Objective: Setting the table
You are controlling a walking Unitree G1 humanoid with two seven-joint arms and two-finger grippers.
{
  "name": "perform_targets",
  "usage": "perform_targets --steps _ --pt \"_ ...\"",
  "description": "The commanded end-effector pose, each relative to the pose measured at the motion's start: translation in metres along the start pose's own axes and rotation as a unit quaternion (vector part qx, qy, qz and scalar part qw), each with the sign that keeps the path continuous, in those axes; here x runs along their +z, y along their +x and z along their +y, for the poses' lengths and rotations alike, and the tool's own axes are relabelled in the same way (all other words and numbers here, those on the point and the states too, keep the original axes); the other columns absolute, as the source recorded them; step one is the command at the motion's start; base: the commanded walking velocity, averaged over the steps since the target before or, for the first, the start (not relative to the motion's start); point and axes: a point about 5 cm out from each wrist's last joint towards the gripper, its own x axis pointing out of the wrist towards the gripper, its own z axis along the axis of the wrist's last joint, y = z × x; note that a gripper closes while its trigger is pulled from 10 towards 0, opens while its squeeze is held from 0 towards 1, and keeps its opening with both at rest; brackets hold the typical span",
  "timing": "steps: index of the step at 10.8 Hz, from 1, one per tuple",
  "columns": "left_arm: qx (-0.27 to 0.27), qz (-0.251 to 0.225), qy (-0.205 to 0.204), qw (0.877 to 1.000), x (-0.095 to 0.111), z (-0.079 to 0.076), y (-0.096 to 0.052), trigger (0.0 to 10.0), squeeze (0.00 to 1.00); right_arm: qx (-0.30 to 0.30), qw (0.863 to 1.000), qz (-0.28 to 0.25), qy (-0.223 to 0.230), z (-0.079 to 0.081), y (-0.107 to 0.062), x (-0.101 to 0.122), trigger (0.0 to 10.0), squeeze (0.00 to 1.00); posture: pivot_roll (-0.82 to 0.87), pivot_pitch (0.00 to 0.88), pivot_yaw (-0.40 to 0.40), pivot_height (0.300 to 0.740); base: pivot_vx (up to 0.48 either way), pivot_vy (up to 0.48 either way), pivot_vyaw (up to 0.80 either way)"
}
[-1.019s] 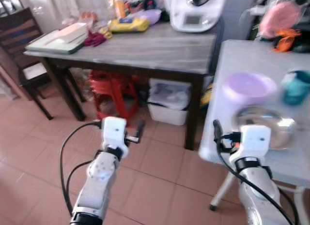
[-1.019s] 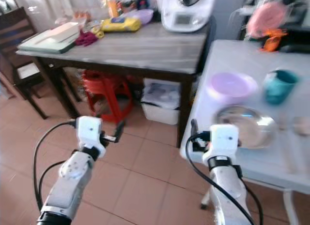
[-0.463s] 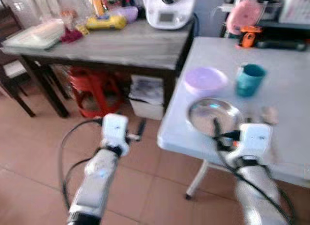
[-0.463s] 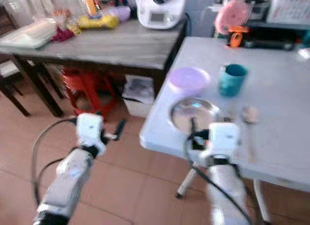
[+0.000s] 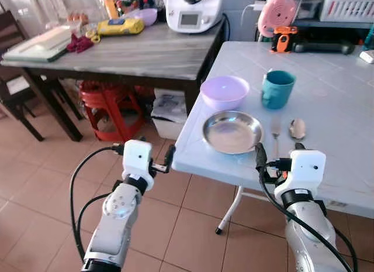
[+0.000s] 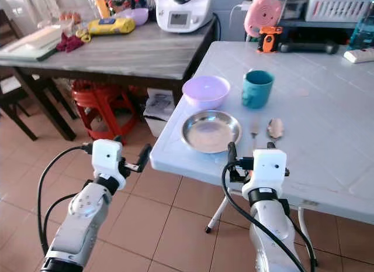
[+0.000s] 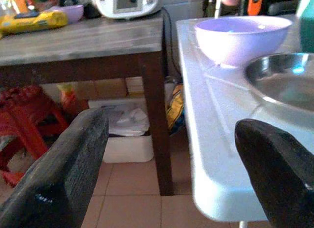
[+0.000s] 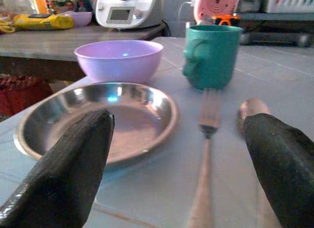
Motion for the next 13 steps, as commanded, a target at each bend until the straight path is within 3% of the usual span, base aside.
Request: perform_targets --steps 1,3,6,9,11,13 --pt "0.006 0.006 0.003 1.000 -0.001 0.007 -0.003 10.0 0.00 0.005 1.000 -0.007 0.008 0.005 0.001 0.005 10.0 0.00 -0.08 0.077 0.105 0.740 0.000 0.000 0.00" --pt "-0.003 0.010 0.001 1.000 -0.001 0.005 -0.003 10.0 0.00 0.006 1.000 -0.007 0.020 0.004 0.003 0.007 10.0 0.00 -0.09 0.079 0.105 0.740 0.000 0.000 0.00" --pt "-0.114 -0.001 -0.017 0.993 0.003 -0.011 -0.008 10.0 0.00 -0.010 0.997 0.012 0.071 0.000 0.010 0.006 10.0 0.00 -0.09 0.082 0.102 0.740 0.000 0.000 0.00" --pt "-0.164 -0.001 -0.011 0.986 0.002 -0.011 -0.016 10.0 0.00 -0.025 0.995 0.023 0.096 -0.007 0.015 0.007 10.0 0.00 -0.09 0.089 0.101 0.740 0.000 0.000 0.00" --pt "-0.181 0.000 0.009 0.983 0.002 -0.015 -0.017 10.0 0.00 -0.033 0.995 0.024 0.088 -0.016 0.022 0.010 10.0 0.00 -0.09 0.096 0.103 0.740 0.000 0.000 0.00" --pt "-0.191 0.000 0.011 0.982 0.001 -0.020 -0.017 10.0 0.00 -0.038 0.991 0.041 0.124 -0.017 0.030 0.008 10.0 0.00 -0.09 0.098 0.104 0.740 0.000 0.000 0.00"
